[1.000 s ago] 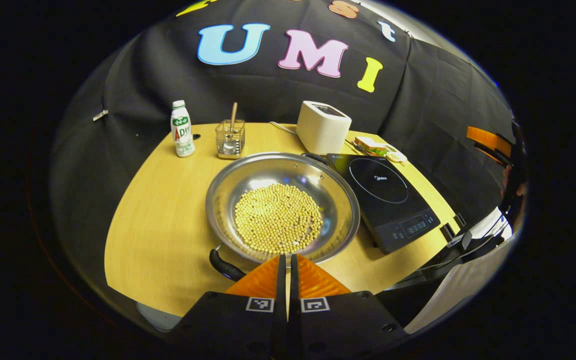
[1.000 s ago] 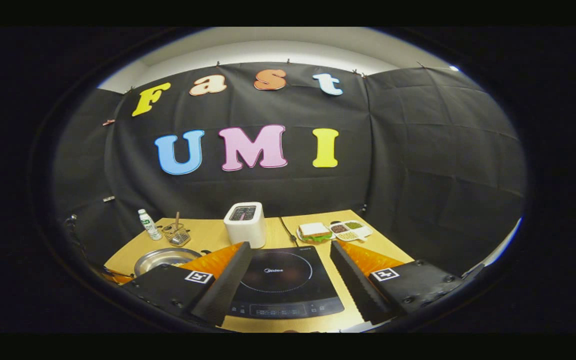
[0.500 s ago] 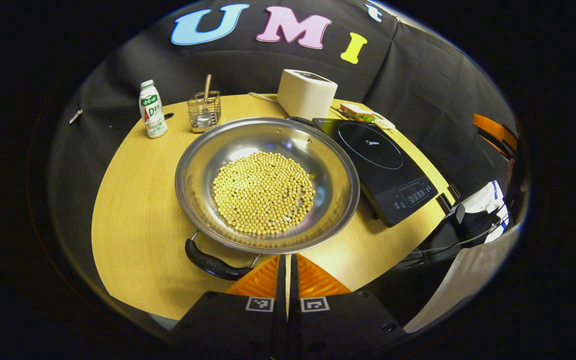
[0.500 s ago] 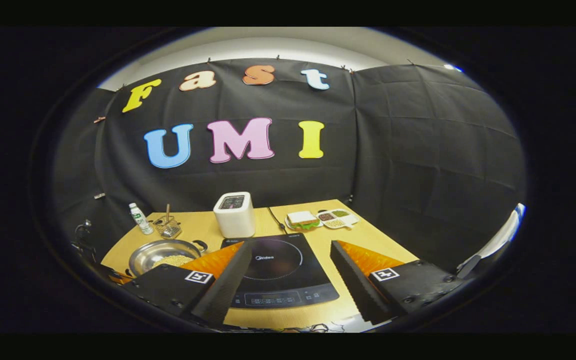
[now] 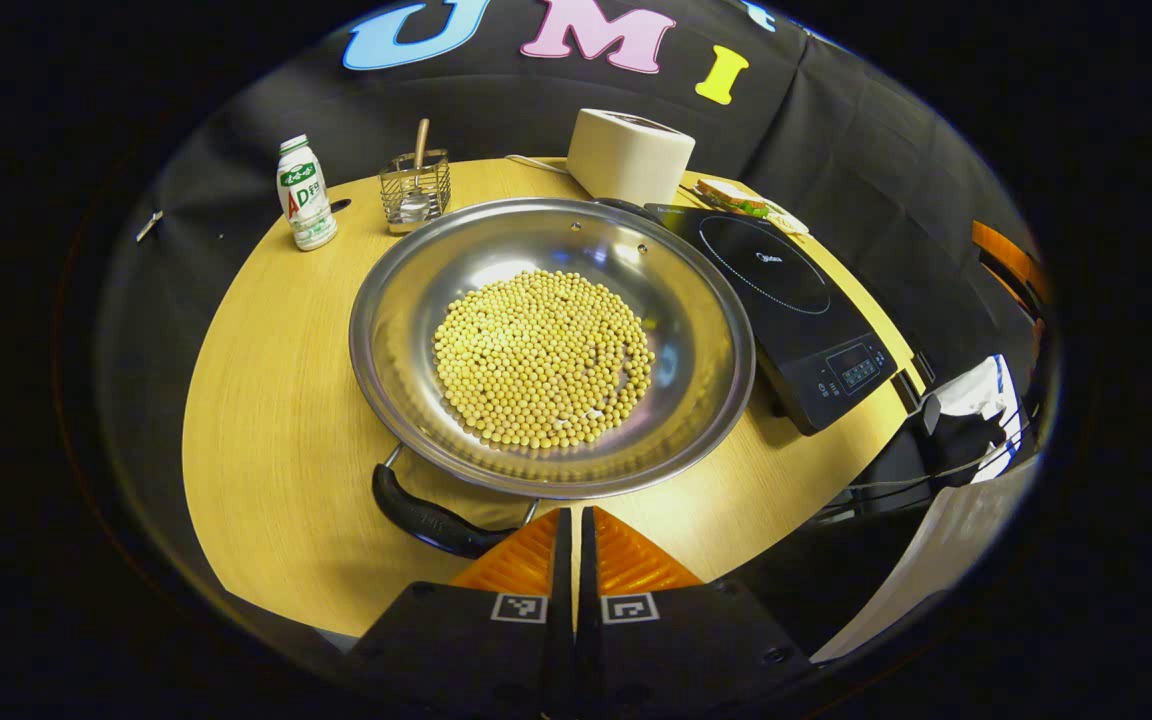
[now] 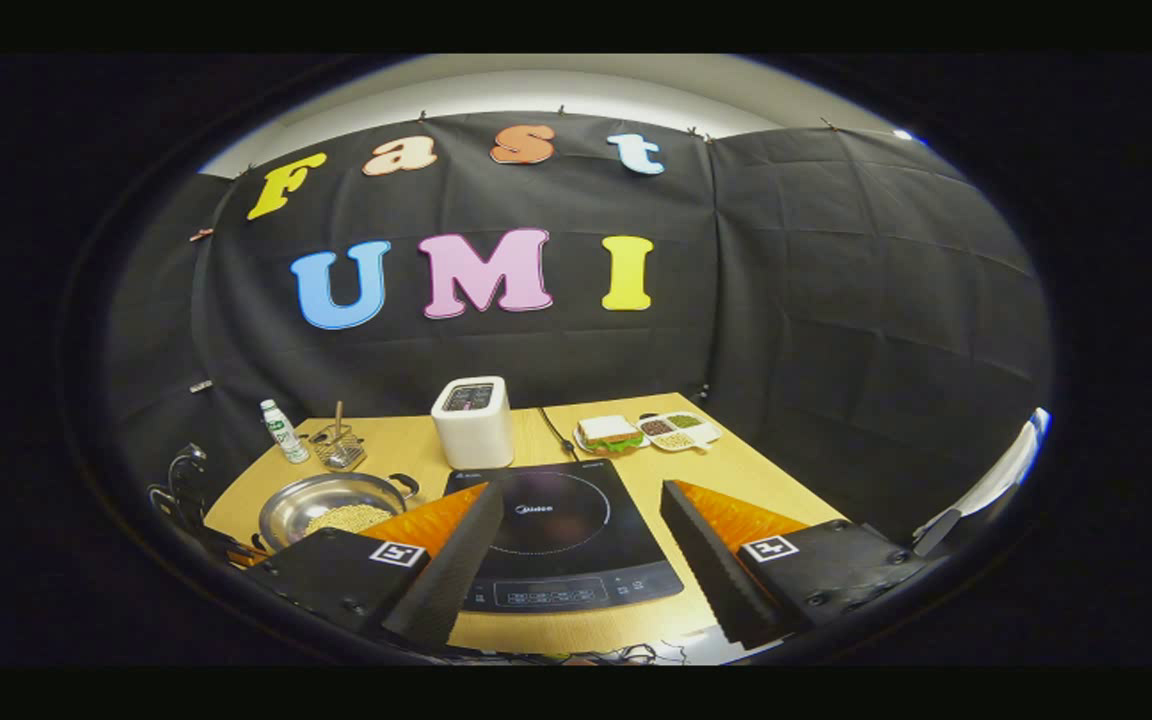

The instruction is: First push the handle of the pot to place it horizontally, then grasp the pot with both hands and set it on the induction cooktop.

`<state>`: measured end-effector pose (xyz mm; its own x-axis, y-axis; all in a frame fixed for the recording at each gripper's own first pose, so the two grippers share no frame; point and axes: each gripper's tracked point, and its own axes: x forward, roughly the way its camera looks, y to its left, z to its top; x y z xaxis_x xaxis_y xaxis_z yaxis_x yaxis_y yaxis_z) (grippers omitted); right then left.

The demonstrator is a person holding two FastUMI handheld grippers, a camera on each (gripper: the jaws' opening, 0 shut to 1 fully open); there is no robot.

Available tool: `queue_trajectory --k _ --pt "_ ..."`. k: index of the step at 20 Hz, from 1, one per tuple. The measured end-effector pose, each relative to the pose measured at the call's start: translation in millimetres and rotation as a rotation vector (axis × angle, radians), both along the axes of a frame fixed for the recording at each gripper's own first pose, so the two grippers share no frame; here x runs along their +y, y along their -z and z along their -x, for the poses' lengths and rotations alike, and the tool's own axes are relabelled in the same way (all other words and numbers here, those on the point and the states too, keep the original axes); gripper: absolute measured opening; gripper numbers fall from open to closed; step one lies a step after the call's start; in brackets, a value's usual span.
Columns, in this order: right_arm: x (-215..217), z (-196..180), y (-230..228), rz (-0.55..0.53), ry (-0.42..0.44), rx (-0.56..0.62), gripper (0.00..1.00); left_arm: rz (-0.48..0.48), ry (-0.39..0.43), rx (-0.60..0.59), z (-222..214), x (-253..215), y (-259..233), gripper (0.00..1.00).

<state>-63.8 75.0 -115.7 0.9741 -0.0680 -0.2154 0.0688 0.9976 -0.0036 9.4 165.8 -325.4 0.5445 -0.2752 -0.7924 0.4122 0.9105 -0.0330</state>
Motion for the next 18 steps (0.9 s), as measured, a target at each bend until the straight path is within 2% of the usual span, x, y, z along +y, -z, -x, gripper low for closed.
queue_trajectory --k 7,12,18 --pt "0 -4 3 0.016 -0.001 0.017 0.99 -0.032 -0.044 0.017 -13 30 2 0.05" --pt "-2 -8 1 0.019 0.011 0.015 0.99 -0.021 -0.092 0.008 -30 47 -2 0.05" --pt "1 -10 1 0.031 0.004 0.018 0.99 -0.073 -0.114 0.025 -48 68 2 0.05"
